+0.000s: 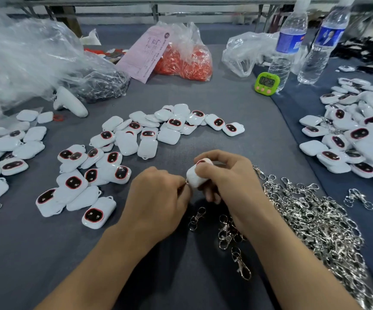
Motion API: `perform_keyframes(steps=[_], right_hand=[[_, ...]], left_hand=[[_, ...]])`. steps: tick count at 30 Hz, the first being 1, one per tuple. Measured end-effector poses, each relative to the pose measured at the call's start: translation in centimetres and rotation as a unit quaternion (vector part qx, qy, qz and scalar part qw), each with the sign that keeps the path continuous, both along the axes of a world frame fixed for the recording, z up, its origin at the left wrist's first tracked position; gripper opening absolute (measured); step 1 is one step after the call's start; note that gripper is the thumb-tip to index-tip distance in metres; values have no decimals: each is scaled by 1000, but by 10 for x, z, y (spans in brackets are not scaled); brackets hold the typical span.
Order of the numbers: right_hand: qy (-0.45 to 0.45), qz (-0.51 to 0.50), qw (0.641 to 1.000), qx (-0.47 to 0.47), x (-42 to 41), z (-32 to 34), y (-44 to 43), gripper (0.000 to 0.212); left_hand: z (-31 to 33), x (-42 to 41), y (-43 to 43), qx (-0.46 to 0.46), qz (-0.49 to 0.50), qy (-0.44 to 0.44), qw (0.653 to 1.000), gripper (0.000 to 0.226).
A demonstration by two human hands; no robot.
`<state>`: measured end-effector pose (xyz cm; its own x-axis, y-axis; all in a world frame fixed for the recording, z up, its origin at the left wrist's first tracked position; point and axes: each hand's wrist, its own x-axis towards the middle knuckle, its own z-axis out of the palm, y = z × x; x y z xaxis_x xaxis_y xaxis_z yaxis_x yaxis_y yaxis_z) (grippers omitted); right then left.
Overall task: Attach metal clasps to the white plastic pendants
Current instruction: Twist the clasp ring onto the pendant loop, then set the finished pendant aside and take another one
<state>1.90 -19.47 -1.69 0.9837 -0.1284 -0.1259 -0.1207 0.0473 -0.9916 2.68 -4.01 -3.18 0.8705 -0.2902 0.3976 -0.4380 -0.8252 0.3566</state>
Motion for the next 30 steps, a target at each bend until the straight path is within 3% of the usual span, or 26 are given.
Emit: perform_keyframes(steps=[2,4,6,9,11,12,13,15,18,20,22,25,30], right_hand=[[-15,9,998,-58,-3,0,-1,9],[-16,-5,997,-74,-2,0,-3,12],[-22,-42,999,-25,0,5,-9,20],[-58,-135,970,193,4,13,-34,27],[-86,-176,893,406,3,16,-61,12],[-89,-188,861,465,2,15,-70,13],[-77,-195,857,470,2,14,-76,25],[-42,-196,904,377,7,8,-73,27],[-34,-181,980,70,16,-4,-47,25],[-52,-173,959,-217,23,-14,-37,31],[-57,-131,911,-387,29,-22,-32,42],[-64,-112,891,-436,43,-31,-32,57],[-21,-94,854,-512,72,-37,-35,75]], left_hand=[[-1,2,0,78,7,-64,995,26],[-4,4,1,52,34,-83,995,17],[-5,5,2,-2,71,-47,996,11],[-3,5,3,-48,95,3,994,32],[-2,4,2,-46,107,-2,993,32],[-3,4,2,-40,110,-9,993,31],[-3,3,1,-31,112,-13,993,31],[-4,3,0,-30,109,-25,993,29],[-3,4,0,-82,50,28,995,35],[-3,2,0,-68,-19,90,993,53],[-4,-1,-2,24,-88,91,992,70],[-8,-1,-7,77,-132,78,985,62],[-4,2,-6,-15,-137,71,988,26]])
